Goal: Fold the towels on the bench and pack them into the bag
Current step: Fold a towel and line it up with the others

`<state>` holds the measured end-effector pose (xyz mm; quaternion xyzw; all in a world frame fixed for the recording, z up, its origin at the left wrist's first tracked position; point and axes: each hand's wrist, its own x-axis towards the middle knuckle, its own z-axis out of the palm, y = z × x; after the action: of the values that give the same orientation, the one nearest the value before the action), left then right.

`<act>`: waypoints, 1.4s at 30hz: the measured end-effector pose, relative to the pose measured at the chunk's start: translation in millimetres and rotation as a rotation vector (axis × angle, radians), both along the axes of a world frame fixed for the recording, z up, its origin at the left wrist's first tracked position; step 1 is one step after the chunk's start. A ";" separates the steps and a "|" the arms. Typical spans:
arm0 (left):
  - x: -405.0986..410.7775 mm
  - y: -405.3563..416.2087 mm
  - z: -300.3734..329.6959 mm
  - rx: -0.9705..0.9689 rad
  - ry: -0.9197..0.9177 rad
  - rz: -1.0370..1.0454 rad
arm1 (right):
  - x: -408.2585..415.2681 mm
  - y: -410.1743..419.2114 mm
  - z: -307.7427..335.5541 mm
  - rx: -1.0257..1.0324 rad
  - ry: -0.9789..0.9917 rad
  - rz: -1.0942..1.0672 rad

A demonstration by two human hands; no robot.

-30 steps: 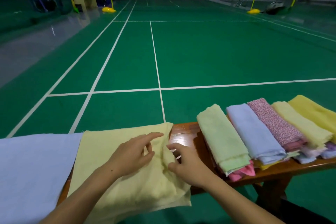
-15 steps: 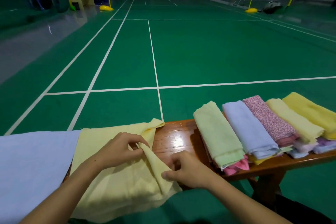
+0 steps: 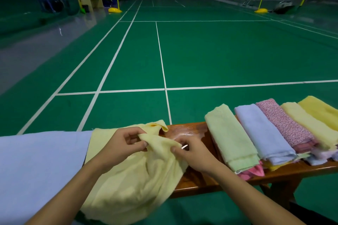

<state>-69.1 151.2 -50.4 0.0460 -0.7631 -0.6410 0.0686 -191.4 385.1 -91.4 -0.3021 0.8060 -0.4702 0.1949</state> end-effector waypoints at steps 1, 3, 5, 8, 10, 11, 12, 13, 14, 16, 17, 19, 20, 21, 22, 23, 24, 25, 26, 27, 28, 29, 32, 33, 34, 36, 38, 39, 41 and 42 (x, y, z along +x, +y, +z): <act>1.0 -0.6 0.4 0.020 0.018 -0.006 | -0.1 -5.6 -1.2 -0.038 -0.004 -0.037; 1.8 -1.4 1.3 0.039 0.051 -0.016 | 0.1 -17.0 -1.6 -0.110 -0.023 -0.083; 1.7 -3.3 1.4 0.064 0.073 -0.026 | 0.1 -25.4 -0.7 -0.202 -0.049 -0.104; 2.1 -8.9 0.6 0.102 0.087 -0.034 | 3.8 -37.1 5.3 -0.307 -0.174 -0.062; 3.1 -12.6 0.5 0.108 0.091 -0.037 | 7.6 -42.5 7.5 -0.381 -0.238 -0.054; 4.3 -15.1 0.5 0.105 0.094 -0.034 | 9.1 -43.7 7.9 -0.413 -0.244 -0.057; 5.3 -17.5 0.7 0.100 0.098 -0.030 | 10.5 -43.8 9.4 -0.445 -0.247 -0.052; 6.4 -19.6 1.4 0.096 0.101 -0.025 | 12.5 -43.1 11.0 -0.471 -0.259 -0.040; 7.1 -21.8 2.4 0.091 0.104 -0.026 | 13.9 -42.4 12.8 -0.494 -0.282 -0.025; 9.8 -24.8 4.4 0.083 0.111 -0.047 | 16.3 -41.3 15.2 -0.530 -0.316 0.002; 11.2 -26.7 5.8 0.080 0.112 -0.057 | 15.0 -41.3 15.2 -0.534 -0.306 0.002; 15.1 -31.4 9.3 0.037 0.098 -0.054 | 9.4 -41.1 17.2 -0.515 -0.266 -0.013; 17.2 -34.0 11.0 -0.022 0.081 -0.042 | 5.4 -39.7 18.4 -0.496 -0.234 -0.016; 18.4 -38.1 12.1 -0.109 0.057 -0.019 | 0.6 -37.4 20.4 -0.473 -0.191 -0.013; 19.5 -42.1 12.2 -0.225 0.032 0.010 | -4.2 -34.2 22.6 -0.448 -0.146 -0.010; 20.6 -45.0 12.5 -0.357 0.015 0.041 | -8.5 -30.3 25.4 -0.428 -0.103 -0.002; 21.0 -47.2 12.3 -0.504 0.018 0.073 | -12.4 -26.8 28.3 -0.408 -0.054 0.009; 21.0 -48.0 11.8 -0.661 0.039 0.110 | -15.4 -24.3 31.4 -0.377 0.003 0.018; 20.9 -47.4 12.2 -0.813 0.068 0.156 | -17.4 -22.7 34.8 -0.330 0.070 0.018; 20.0 -46.0 13.7 -0.934 0.104 0.205 | -19.1 -22.0 37.8 -0.275 0.145 0.008; 18.4 -44.4 15.9 -1.018 0.140 0.246 | -20.2 -21.4 40.8 -0.218 0.223 -0.009; 16.3 -43.0 18.3 -1.070 0.171 0.276 | -20.8 -20.9 43.9 -0.168 0.296 -0.026; 11.7 -37.6 30.1 -1.089 0.229 0.344 | -21.2 -20.8 55.9 -0.120 0.456 -0.067; 11.0 -35.6 34.6 -1.050 0.239 0.366 | -20.6 -20.7 61.2 -0.126 0.489 -0.076; 10.6 -34.1 38.6 -0.999 0.253 0.388 | -19.6 -20.9 67.1 -0.126 0.515 -0.088; 8.8 -32.8 45.1 -0.889 0.289 0.423 | -17.1 -21.8 79.0 -0.109 0.558 -0.121; 7.2 -31.5 53.5 -0.804 0.326 0.437 | -11.9 -22.9 90.3 -0.111 0.600 -0.153; 6.5 -30.9 58.0 -0.780 0.344 0.443 | -9.0 -23.0 96.4 -0.123 0.624 -0.167; 7.1 -26.9 69.3 -0.756 0.389 0.466 | -5.3 -23.8 109.1 -0.155 0.657 -0.195; 7.7 -23.9 75.6 -0.747 0.412 0.480 | -4.3 -24.1 115.3 -0.166 0.657 -0.214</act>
<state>-61.3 127.3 25.2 0.0653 -0.8793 -0.2853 0.3758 -195.7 361.0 23.9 -0.3657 0.8119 -0.4295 -0.1502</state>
